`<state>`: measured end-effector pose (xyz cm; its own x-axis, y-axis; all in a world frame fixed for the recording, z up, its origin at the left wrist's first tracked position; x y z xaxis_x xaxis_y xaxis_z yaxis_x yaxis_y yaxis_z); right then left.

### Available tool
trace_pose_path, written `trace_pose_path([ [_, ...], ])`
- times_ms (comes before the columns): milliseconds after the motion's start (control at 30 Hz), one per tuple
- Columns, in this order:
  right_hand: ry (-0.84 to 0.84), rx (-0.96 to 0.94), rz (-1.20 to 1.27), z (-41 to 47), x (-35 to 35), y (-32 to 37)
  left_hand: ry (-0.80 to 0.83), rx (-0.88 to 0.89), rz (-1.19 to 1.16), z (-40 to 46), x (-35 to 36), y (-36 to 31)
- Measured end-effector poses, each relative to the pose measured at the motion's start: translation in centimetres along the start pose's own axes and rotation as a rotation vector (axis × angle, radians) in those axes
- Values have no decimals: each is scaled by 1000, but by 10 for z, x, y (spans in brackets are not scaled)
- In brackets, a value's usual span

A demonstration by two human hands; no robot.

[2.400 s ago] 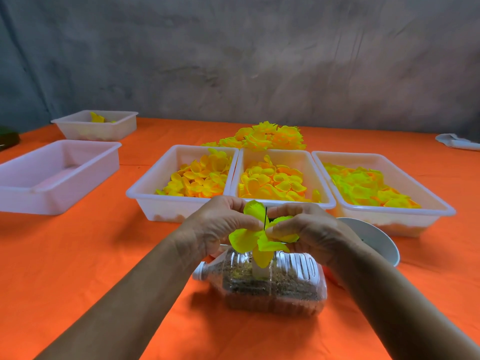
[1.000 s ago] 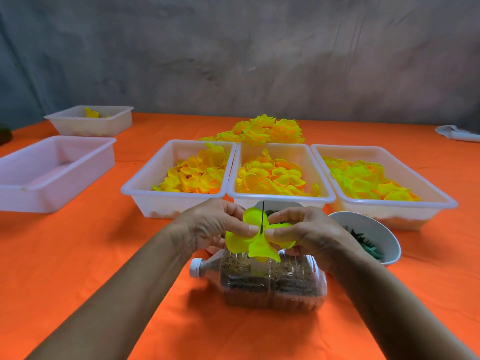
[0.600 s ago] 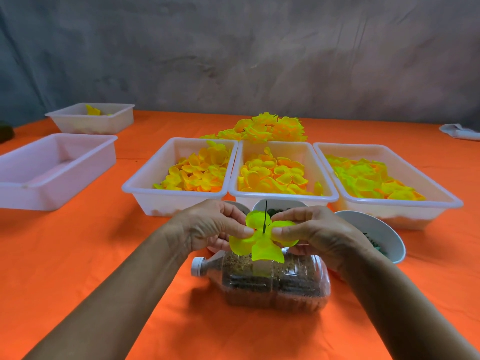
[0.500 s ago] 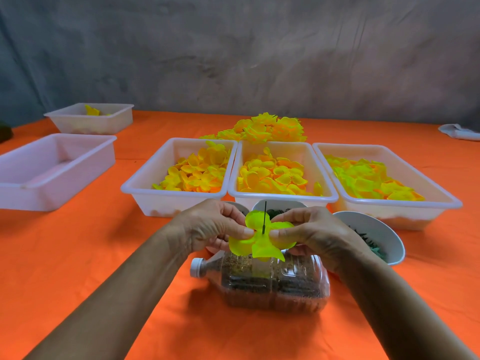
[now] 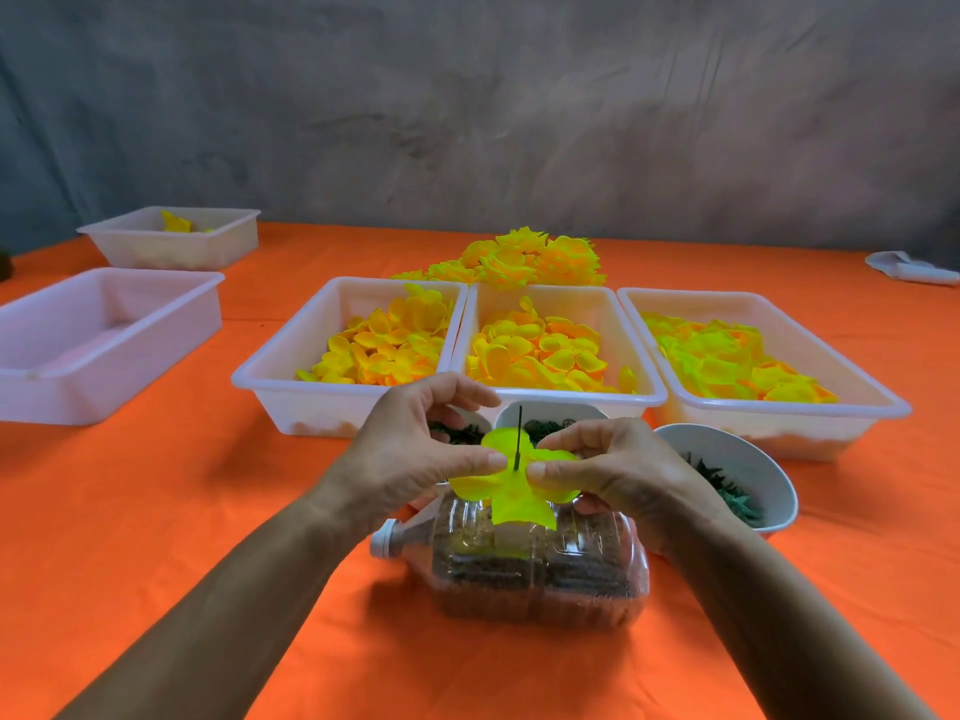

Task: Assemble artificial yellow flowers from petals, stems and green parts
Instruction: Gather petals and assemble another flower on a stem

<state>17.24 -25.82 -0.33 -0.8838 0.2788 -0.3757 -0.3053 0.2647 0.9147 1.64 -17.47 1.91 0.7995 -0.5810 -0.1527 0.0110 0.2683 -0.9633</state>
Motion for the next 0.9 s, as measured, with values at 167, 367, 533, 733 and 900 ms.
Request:
trace_pose_path([
  [167, 5, 16, -4, -1, 0, -1, 43, 216, 187, -6, 16, -9],
  [367, 12, 2, -32, -1, -2, -1, 69, 211, 108, 2, 20, 4],
  [533, 21, -16, -55, 0, -5, -2, 66, 242, 18, 3, 21, 14],
  [733, -71, -180, -72, 16, -27, 21, 100, 289, -1, 4, 22, 15],
  [900, -396, -201, -393, 78, -58, 24, 112, 274, -20, 5, 23, 17],
])
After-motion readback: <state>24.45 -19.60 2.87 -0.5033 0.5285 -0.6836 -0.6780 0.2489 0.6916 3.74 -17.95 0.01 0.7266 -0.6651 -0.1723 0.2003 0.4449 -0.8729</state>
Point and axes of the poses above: each hand's wrist, its own z-axis towards the middle knuckle, its own x-axis out of the palm, y = z × x, the point moved 6 cm from there along z, towards the middle knuckle, and after that the axes turned 6 degrees about -z, right-handed, at the moved point
